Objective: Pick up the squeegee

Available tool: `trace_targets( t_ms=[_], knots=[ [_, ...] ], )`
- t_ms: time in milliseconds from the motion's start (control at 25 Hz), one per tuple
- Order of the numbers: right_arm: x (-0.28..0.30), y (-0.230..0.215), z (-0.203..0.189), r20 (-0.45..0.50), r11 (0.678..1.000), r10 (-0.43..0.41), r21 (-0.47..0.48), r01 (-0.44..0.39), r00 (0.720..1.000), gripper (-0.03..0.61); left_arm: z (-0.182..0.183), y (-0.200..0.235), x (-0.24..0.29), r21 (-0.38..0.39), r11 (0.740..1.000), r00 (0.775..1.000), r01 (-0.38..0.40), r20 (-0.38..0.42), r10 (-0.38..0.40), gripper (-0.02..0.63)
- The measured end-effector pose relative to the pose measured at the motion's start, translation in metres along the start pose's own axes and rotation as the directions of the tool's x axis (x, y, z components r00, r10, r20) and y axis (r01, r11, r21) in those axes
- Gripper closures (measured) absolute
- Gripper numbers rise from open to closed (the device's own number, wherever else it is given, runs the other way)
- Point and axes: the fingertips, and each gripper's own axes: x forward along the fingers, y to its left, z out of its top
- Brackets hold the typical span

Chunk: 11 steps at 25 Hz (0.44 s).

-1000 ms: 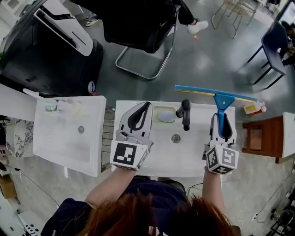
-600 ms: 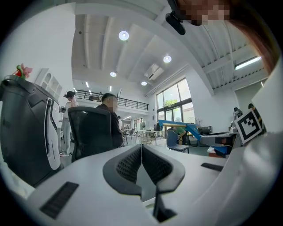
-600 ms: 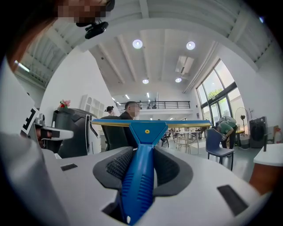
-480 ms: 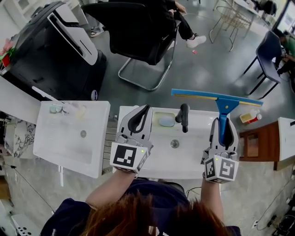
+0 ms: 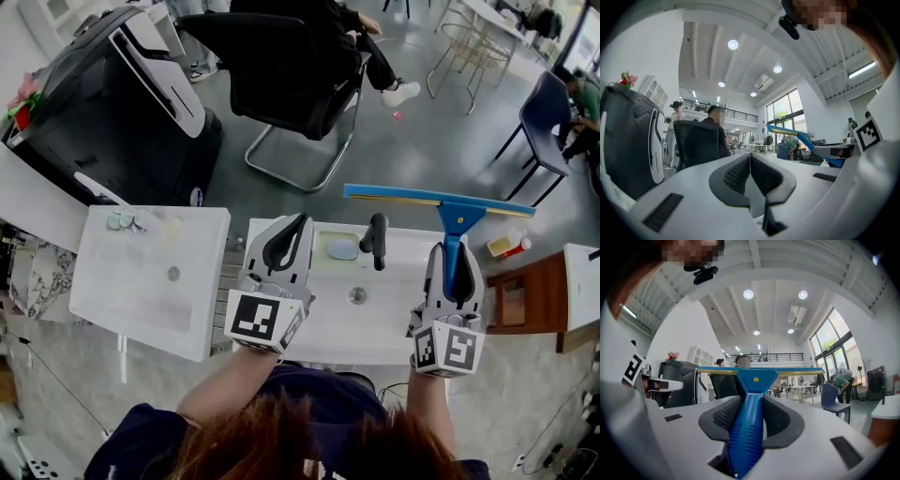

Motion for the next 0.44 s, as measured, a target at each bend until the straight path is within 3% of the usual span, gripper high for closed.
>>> trace_targets(
  t_ms=[280,440],
  knots=[
    [-0.005,0.007,0.007,0.013,1.0,0.0,0.001,0.0,1.0,0.419,0.007,0.002,-0.007,-0.003,1.0,1.0,-0.013,0.025,0.013,0.592],
    [-0.009,0.011,0.008,0.015,1.0,0.0,-0.01,0.0,1.0,0.419,0.017,0.004,-0.007,-0.053,0.998,0.995,-0.03,0.09,0.034,0.592]
  ],
)
